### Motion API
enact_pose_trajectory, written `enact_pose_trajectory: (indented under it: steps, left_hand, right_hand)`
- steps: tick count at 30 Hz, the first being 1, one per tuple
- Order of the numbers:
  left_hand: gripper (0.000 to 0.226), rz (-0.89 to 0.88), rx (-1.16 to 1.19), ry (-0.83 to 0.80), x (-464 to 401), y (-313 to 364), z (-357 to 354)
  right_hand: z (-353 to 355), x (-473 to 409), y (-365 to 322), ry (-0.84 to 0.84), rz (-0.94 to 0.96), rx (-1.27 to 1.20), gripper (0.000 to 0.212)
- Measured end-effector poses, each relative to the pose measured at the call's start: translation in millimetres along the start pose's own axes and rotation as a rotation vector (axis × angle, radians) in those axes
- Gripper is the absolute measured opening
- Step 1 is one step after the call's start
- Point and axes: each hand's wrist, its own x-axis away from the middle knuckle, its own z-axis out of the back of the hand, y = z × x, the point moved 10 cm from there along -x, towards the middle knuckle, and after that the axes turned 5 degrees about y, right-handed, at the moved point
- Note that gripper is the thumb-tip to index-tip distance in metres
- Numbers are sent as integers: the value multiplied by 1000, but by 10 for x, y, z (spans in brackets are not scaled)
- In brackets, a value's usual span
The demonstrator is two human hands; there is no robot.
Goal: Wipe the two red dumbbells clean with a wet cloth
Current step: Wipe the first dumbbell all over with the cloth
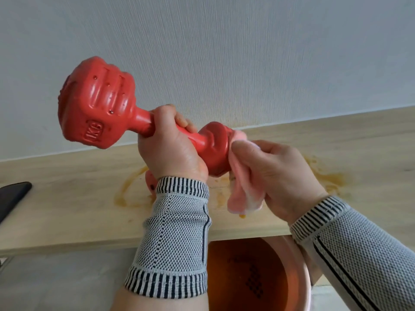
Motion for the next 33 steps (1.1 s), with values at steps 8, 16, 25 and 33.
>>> enact_pose_trajectory:
  steps: [8, 16, 25, 33]
  left_hand:
    - [29, -4, -13, 31, -40, -11, 63]
    - [23, 68, 21, 59, 4, -101, 127]
    - [24, -35, -32, -35, 54, -52, 37]
    - [31, -42, -48, -74, -69, -9, 66]
  right_hand:
    - [-108, -3, 3, -100, 12, -7, 21]
    - [-126, -9, 155, -40, -252, -127, 51]
    - [-163, 48, 100, -48, -222, 84, 49]
    - [-205, 76, 102, -109, -87, 157, 26]
